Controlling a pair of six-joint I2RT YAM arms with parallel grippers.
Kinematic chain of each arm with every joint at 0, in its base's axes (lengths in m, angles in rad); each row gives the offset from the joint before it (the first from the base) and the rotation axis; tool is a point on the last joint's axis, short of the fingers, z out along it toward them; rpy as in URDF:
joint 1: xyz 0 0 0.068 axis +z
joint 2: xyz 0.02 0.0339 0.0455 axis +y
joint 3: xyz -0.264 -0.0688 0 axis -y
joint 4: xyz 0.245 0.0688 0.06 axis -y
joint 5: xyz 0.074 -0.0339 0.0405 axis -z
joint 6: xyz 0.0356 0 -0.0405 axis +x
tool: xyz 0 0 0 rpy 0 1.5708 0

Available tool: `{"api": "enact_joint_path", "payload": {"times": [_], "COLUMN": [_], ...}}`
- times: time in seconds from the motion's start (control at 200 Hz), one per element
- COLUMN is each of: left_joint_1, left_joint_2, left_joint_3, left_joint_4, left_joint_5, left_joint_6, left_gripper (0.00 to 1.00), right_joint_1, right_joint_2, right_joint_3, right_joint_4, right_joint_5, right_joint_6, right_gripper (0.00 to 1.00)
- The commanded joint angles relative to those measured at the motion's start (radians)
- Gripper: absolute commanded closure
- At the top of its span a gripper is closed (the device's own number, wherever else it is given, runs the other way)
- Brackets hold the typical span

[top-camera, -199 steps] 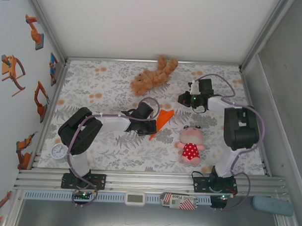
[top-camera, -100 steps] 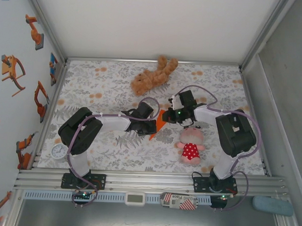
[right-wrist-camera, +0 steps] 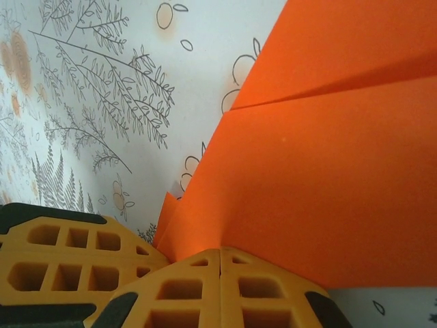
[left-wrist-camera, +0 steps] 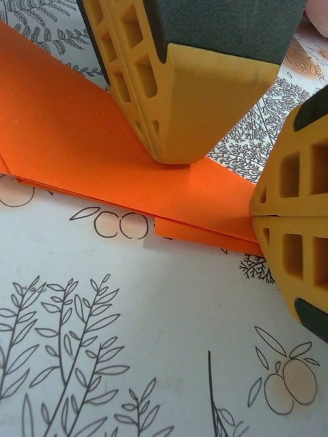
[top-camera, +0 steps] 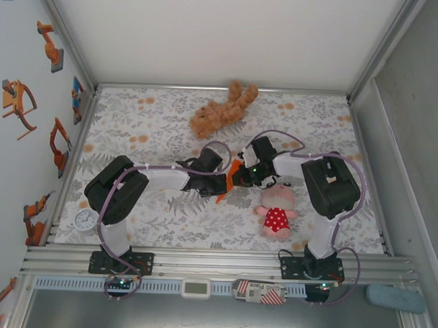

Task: Fold a paper plane with a square sheet of paper (pick it up from the middle)
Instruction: Fold the wing for the fifth time at the center of the table.

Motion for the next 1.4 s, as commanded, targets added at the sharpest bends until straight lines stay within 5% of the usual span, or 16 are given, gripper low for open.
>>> {"api": "enact_joint_path", "payload": {"times": [0.0,0.461,0.666,0.906,1.032,1.197,1.397], "left_joint_1": [-0.004,-0.004,0.013,0.082,0.112,0.144,0.188], "left_joint_2": [0.032,0.004,-0.09,-0.295,-0.418,-0.551,-0.662], "left_joint_3": [-0.047,-0.015,0.09,0.025,-0.054,-0.15,-0.244], "left_joint_4": [-0.121,-0.126,-0.123,-0.143,-0.205,-0.298,-0.331], "left_joint_5": [-0.025,-0.014,-0.006,-0.075,-0.215,-0.402,-0.468], "left_joint_6": [-0.021,-0.001,0.01,0.024,0.042,0.041,0.035], "left_gripper": [1.0,0.96,0.7,0.43,0.28,0.1,0.0], "right_joint_1": [-0.071,-0.279,-0.267,-0.169,-0.058,0.07,0.185], "right_joint_2": [0.033,0.042,-0.124,-0.266,-0.268,-0.233,-0.162], "right_joint_3": [0.016,0.159,0.094,0.061,0.088,0.143,0.219], "right_joint_4": [0.023,-0.019,-0.095,-0.226,-0.307,-0.363,-0.408], "right_joint_5": [0.102,0.148,0.188,0.298,0.41,0.558,0.702], "right_joint_6": [0.035,0.103,0.131,0.157,0.208,0.336,0.476], "right_gripper": [1.0,1.0,0.95,0.72,0.46,0.42,0.41]}}
